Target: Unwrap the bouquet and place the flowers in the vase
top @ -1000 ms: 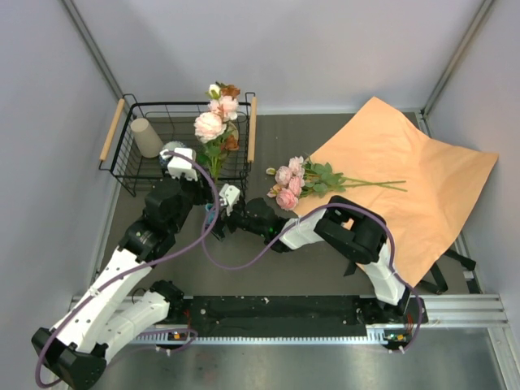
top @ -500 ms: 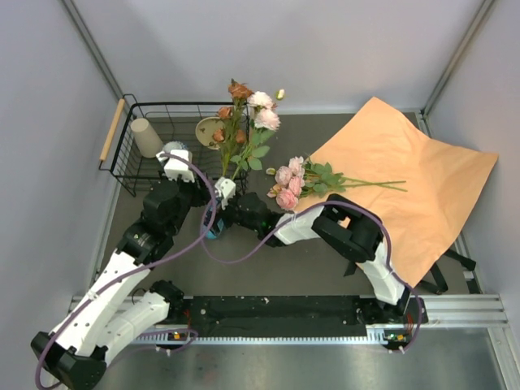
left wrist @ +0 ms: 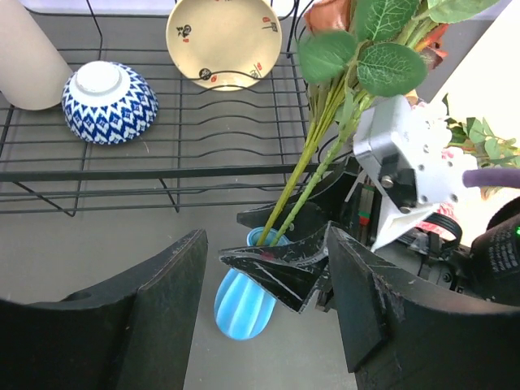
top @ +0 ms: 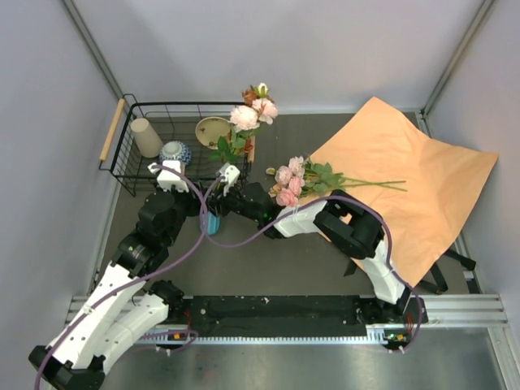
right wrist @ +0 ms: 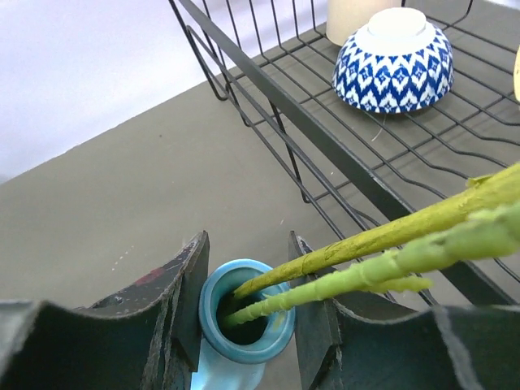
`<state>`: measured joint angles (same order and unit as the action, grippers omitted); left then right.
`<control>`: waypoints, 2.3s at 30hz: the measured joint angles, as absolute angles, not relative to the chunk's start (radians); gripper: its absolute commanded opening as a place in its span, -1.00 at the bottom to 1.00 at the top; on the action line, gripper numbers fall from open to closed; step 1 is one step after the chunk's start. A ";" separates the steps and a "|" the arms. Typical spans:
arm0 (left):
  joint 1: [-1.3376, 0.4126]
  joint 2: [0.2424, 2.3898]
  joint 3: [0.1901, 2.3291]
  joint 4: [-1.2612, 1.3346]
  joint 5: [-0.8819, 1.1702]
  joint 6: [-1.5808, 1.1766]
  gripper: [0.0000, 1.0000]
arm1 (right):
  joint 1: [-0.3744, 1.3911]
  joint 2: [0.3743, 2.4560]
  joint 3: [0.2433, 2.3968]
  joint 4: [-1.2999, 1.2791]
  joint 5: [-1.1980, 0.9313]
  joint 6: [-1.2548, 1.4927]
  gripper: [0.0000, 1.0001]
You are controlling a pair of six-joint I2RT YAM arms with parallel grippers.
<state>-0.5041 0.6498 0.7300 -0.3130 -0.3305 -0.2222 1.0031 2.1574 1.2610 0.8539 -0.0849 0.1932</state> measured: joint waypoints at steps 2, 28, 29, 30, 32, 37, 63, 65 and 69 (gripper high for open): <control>-0.504 0.650 0.727 -0.319 -0.330 -0.226 0.32 | 1.008 2.152 1.244 0.876 -0.085 0.173 -1.00; -0.506 0.390 0.606 -0.418 -0.417 -0.337 0.29 | 1.197 2.116 1.161 0.967 0.243 -0.340 -0.95; -0.506 0.388 0.606 -0.417 -0.421 -0.340 0.29 | 1.197 2.116 1.156 0.977 0.243 -0.342 -0.91; -0.506 0.387 0.606 -0.410 -0.426 -0.342 0.29 | 1.197 2.116 1.151 0.986 0.243 -0.342 -0.88; -0.506 0.387 0.606 -0.401 -0.431 -0.346 0.30 | 1.198 2.116 1.143 1.002 0.245 -0.344 -0.75; -0.506 0.389 0.606 -0.395 -0.431 -0.351 0.33 | 1.201 2.117 1.139 1.010 0.254 -0.348 -0.56; -0.505 0.442 0.608 -0.380 -0.401 -0.352 0.39 | 1.163 2.118 1.130 0.935 0.171 -0.296 0.07; -0.505 0.442 0.608 -0.377 -0.401 -0.350 0.40 | 1.162 2.118 1.131 0.935 0.167 -0.297 -0.18; -0.505 0.442 0.608 -0.373 -0.402 -0.347 0.40 | 1.165 2.118 1.144 0.935 0.162 -0.295 -0.13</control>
<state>-0.5049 0.4416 0.6079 -0.3733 -0.4015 -0.3473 1.1652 2.1178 1.1439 0.9348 0.1616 -0.2955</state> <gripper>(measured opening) 0.699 0.422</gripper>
